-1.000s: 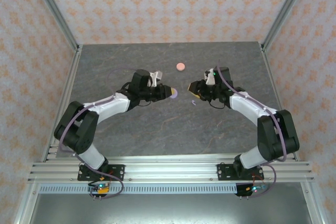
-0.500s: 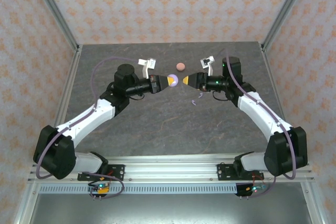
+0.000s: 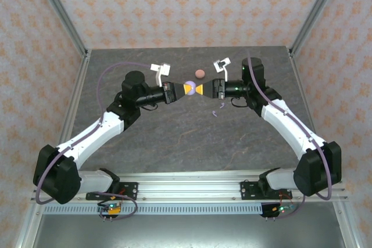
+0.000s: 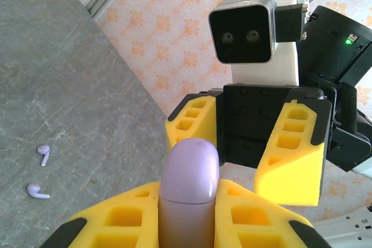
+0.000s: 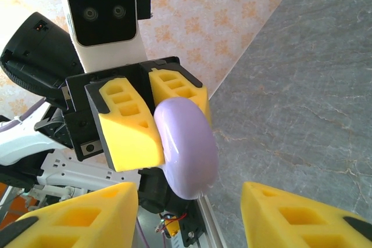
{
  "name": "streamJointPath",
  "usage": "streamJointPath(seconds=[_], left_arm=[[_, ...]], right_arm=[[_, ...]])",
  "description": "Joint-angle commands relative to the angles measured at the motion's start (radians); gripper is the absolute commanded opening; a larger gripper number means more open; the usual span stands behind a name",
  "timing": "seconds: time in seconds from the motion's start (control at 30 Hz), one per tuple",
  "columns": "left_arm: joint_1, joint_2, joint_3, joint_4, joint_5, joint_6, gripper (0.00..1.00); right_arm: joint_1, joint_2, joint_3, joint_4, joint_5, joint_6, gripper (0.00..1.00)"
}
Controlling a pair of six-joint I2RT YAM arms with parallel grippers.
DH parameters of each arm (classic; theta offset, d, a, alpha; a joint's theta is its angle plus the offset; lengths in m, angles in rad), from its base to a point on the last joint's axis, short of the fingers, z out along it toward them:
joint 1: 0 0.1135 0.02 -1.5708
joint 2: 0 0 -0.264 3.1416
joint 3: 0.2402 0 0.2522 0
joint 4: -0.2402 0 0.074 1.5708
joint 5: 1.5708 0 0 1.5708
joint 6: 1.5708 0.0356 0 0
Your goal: Insert wireless bluetooth earbuds into charging case
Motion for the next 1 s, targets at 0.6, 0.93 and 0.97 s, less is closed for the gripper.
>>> streamJointPath(seconds=[0.6,0.93,0.97], left_arm=[[-0.027,-0.043,0.005,0.003,0.032,0.05,0.2],[-0.028,-0.061,0.022,-0.094,0.038,0.101,0.49],[-0.027,-0.066,0.027,-0.117,0.041,0.115,0.51]], right_arm=[[0.038,0.07,0.088,-0.003,-0.042,-0.037,0.32],[0.038,0.079,0.158,-0.202,-0.031,-0.167,0.18],[0.037,0.08,0.167,-0.226,-0.033,-0.179,0.17]])
